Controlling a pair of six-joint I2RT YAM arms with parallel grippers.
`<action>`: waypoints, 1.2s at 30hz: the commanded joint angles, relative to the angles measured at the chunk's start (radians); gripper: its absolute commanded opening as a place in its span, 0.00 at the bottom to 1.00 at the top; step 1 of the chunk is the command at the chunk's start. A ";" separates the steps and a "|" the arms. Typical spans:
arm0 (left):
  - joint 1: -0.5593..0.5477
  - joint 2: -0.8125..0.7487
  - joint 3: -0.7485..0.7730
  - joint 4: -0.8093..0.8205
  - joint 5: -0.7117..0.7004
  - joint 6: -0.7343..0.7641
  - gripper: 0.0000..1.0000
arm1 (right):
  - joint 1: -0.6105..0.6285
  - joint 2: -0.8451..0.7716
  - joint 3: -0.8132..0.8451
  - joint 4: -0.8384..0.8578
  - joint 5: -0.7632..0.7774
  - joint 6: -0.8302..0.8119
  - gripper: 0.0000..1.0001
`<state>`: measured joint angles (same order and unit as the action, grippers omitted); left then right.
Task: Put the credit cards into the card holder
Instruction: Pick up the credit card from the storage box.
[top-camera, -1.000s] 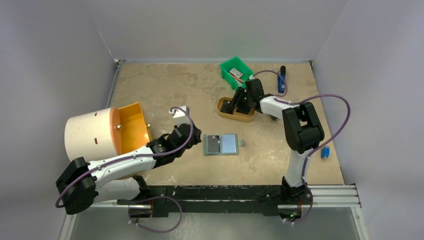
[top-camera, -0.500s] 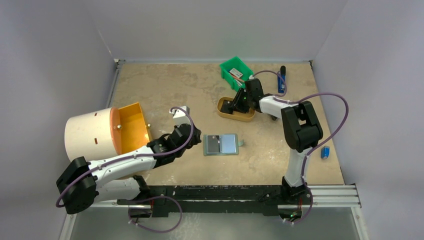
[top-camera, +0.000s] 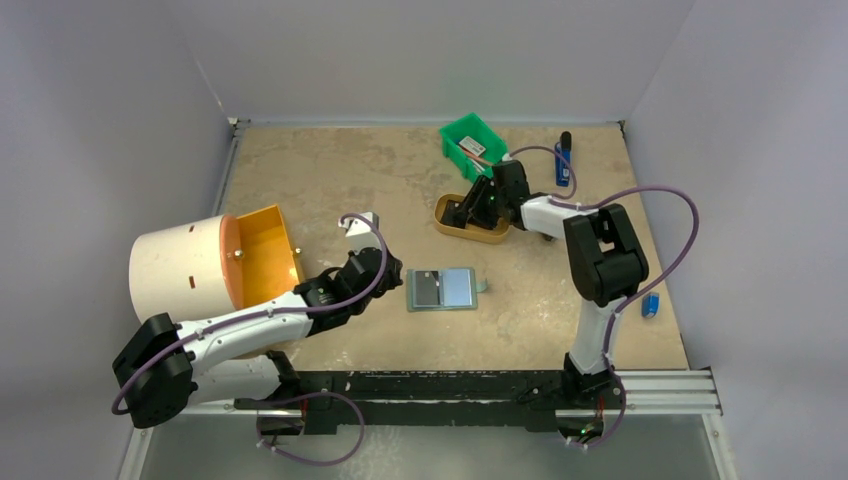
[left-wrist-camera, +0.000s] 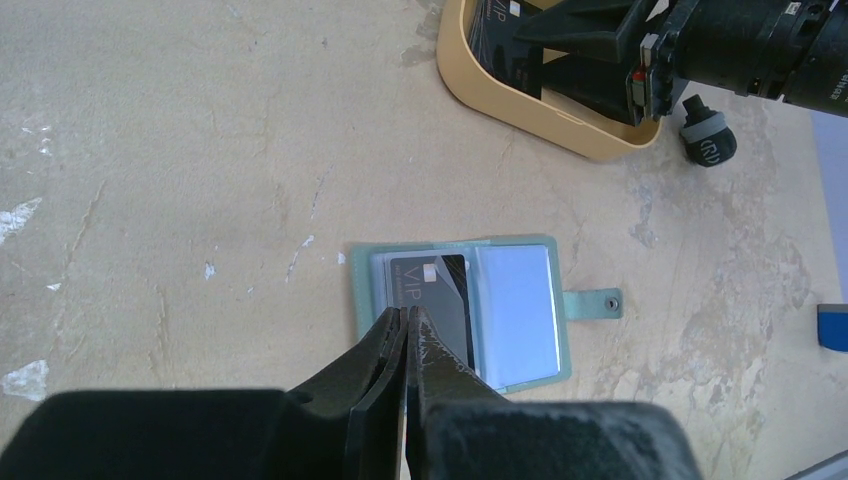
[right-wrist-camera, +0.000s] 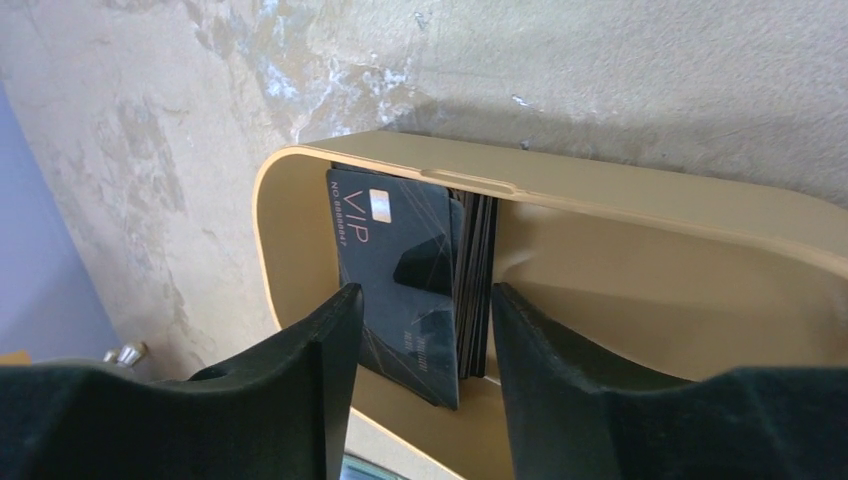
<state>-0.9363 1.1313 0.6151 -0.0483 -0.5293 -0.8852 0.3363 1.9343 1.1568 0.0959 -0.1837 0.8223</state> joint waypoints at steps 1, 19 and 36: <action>-0.001 0.000 0.000 0.017 -0.015 -0.018 0.02 | -0.002 -0.031 -0.003 0.006 -0.028 0.026 0.56; 0.001 0.005 0.008 0.012 -0.021 -0.017 0.01 | -0.010 -0.016 0.024 -0.068 -0.001 0.025 0.40; 0.001 0.032 0.032 0.004 -0.017 -0.009 0.01 | -0.044 -0.069 -0.085 0.043 -0.059 0.063 0.35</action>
<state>-0.9363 1.1542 0.6151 -0.0540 -0.5293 -0.8982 0.2996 1.9079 1.0897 0.1284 -0.2295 0.8787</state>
